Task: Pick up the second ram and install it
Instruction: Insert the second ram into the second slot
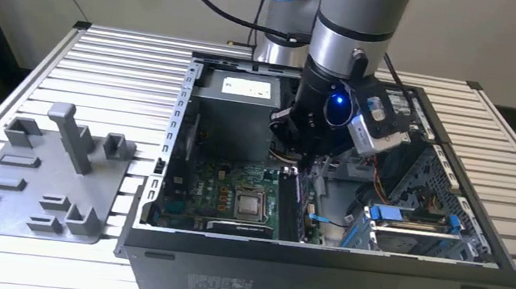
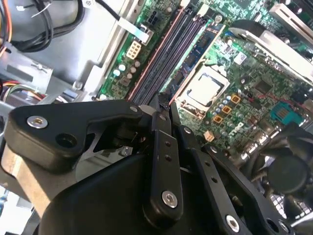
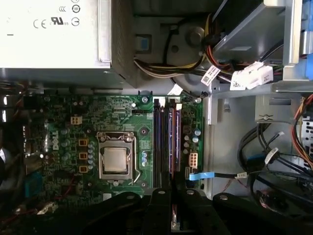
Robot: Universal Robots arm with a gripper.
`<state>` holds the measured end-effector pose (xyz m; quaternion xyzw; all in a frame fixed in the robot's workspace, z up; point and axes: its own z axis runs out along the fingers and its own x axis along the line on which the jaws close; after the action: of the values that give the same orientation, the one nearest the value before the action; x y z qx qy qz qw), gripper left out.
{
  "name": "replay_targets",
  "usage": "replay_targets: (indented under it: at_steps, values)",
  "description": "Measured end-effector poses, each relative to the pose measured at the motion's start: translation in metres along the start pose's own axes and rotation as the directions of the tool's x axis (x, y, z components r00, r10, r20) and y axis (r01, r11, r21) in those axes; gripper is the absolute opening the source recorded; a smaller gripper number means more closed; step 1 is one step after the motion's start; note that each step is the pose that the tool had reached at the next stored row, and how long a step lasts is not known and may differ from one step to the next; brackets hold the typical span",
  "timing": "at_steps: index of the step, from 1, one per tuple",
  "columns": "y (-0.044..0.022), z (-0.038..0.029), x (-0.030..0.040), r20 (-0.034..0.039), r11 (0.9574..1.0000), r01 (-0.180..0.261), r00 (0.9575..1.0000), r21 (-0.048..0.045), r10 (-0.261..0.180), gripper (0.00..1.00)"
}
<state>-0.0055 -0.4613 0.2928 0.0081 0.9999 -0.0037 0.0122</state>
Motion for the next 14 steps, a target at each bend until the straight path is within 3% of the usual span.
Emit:
replay_targets:
  at_steps: [5, 7, 10, 14]
  values:
    - [-0.0019, 0.0089, 0.0010, -0.0007, 1.0000, 0.000, 1.0000, 0.0001, 0.000, 0.14]
    - [-0.0019, 0.0094, 0.0011, -0.0053, 1.0000, 0.000, 1.0000, 0.0004, 0.000, 0.14]
    - [-0.0019, 0.0101, 0.0011, -0.0060, 1.0000, 0.000, 1.0000, 0.0001, 0.000, 0.14]
    - [-0.0018, 0.0174, 0.0012, -0.0060, 1.0000, 0.000, 1.0000, 0.0004, 0.000, 0.14]
